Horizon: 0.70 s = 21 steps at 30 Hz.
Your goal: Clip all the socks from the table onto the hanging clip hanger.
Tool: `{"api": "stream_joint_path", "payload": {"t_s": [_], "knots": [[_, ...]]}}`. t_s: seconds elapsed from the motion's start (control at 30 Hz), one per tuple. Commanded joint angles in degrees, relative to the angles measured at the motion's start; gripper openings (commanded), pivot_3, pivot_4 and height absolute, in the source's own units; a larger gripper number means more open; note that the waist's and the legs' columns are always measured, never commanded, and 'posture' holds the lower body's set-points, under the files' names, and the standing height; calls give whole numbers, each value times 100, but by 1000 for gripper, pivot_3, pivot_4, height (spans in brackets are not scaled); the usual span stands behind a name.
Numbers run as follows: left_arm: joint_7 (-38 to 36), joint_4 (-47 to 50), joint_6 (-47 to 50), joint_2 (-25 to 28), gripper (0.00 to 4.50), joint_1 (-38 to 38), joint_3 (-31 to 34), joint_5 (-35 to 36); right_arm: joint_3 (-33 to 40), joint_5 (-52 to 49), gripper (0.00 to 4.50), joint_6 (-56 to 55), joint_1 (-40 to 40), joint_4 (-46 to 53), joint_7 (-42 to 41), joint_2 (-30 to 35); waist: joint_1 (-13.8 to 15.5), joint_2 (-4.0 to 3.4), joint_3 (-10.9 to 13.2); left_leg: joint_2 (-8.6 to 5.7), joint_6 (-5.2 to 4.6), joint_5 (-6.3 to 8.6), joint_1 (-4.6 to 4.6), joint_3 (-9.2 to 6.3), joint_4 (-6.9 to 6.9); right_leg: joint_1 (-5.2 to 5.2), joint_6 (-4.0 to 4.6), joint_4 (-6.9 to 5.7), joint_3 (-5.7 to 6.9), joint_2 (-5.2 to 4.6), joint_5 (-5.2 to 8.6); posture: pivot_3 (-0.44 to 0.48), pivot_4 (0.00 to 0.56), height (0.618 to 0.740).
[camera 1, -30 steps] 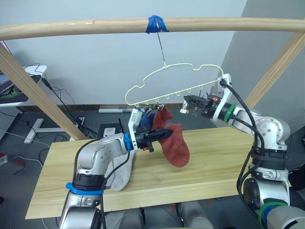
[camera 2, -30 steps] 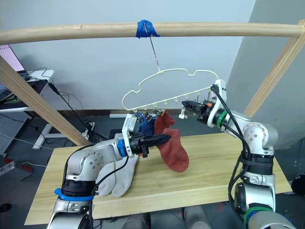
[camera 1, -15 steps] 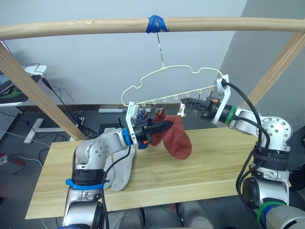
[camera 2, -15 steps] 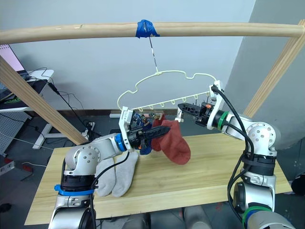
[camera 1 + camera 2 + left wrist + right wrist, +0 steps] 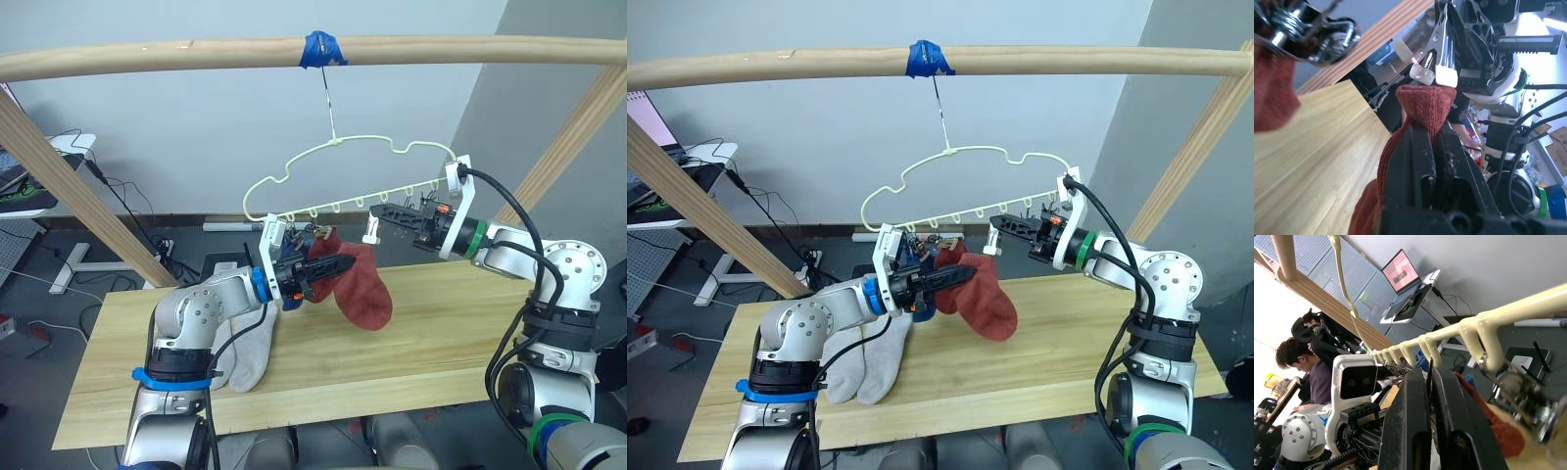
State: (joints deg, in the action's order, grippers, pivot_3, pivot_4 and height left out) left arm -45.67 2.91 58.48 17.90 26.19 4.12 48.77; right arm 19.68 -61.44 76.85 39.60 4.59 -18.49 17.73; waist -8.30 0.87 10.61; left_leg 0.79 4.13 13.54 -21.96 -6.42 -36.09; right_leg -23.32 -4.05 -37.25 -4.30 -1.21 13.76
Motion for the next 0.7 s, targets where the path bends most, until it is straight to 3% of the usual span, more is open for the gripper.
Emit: {"api": "stream_joint_path", "payload": {"t_s": [0.03,0.7], "knots": [[-73,187,-44,29,16,11,-11,90,108,-289,0,19,168,108,-22,51,1,0,0,0,0,0,0,0,0,0,0,0,0,0,0,-143,146,740],[71,75,36,-152,16,300,332,505,-138,-387,0,-8,39,139,-53,134,13,0,2,0,0,0,-5,1,4,-1,-2,13,0,0,1,-127,155,740]]}}
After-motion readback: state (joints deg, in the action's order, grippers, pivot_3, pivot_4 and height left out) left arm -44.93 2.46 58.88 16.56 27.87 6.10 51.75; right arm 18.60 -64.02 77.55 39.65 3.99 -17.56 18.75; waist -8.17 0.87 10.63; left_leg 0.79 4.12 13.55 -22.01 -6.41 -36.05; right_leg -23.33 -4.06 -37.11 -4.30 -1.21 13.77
